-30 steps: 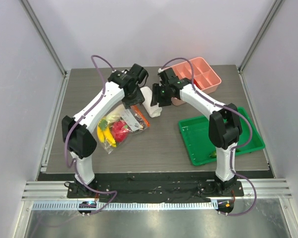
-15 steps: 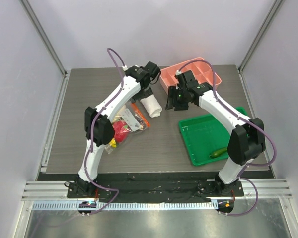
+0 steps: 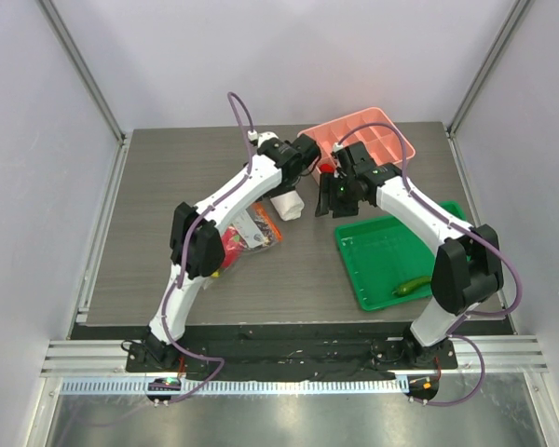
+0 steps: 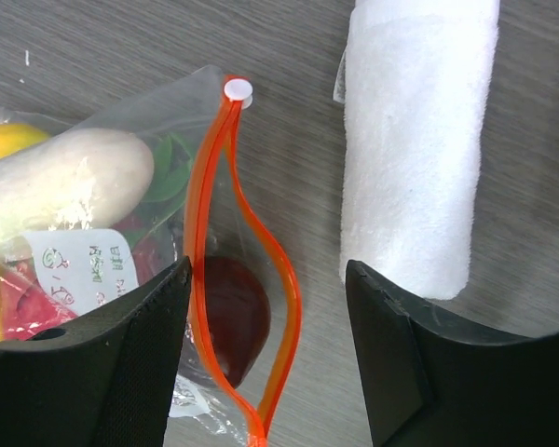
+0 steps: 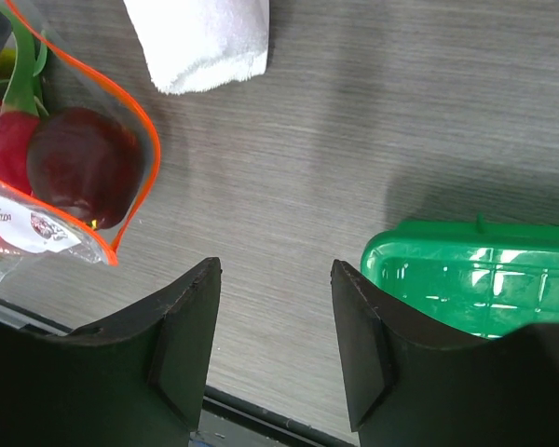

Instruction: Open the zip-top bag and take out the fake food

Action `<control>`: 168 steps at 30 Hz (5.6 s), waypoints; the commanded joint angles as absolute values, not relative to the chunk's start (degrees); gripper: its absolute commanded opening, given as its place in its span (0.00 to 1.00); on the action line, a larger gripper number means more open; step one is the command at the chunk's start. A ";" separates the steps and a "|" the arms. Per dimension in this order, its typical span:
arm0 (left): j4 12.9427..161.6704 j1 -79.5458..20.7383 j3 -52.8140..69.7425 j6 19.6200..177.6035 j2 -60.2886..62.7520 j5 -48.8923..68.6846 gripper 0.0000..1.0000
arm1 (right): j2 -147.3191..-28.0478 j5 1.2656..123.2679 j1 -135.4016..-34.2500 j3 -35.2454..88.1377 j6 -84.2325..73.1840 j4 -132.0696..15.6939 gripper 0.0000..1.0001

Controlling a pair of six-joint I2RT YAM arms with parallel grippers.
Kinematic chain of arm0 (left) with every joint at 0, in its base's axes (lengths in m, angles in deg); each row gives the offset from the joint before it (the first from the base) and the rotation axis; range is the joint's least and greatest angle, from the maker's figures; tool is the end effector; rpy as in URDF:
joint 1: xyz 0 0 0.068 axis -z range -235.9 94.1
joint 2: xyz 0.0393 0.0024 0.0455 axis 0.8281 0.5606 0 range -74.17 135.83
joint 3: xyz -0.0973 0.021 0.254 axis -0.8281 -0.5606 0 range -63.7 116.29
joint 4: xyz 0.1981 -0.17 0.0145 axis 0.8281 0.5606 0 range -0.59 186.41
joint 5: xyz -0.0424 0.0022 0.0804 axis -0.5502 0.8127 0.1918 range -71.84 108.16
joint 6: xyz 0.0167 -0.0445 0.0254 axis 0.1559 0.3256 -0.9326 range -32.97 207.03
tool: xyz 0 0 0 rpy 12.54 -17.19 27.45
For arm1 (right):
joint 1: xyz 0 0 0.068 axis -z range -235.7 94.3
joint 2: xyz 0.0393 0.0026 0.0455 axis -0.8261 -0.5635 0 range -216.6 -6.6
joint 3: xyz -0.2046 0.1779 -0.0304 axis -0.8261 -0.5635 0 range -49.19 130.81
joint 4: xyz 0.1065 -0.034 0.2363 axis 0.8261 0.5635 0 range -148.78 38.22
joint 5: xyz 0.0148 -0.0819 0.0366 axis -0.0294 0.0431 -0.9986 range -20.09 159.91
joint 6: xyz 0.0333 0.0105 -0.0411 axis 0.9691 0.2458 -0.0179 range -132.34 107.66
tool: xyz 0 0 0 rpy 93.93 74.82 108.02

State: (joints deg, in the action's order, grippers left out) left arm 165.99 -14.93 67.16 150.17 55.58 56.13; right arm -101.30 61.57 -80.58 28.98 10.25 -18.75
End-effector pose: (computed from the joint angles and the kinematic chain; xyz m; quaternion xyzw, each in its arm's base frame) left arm 0.3604 -0.2841 0.2824 -0.2207 0.9126 0.1041 0.3281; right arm 0.3186 0.1535 0.2733 -0.0400 0.9546 0.1792 0.2346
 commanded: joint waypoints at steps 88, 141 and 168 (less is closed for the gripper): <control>146.45 -14.95 20.85 130.63 2.99 39.69 0.00 | -109.95 65.60 -106.14 26.75 40.12 -60.98 0.72; 151.02 -21.54 17.42 131.15 0.18 44.09 0.00 | -92.04 82.29 -108.61 20.42 26.60 -52.65 0.01; 145.57 -21.63 12.05 127.29 -5.80 36.01 0.00 | -62.32 65.28 -57.82 0.75 14.47 -9.55 0.01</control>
State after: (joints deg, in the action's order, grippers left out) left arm 148.17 -21.42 10.79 129.55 -4.44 38.15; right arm -58.96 74.79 -62.11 4.53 16.20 -8.55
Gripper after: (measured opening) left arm 0.003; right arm 0.540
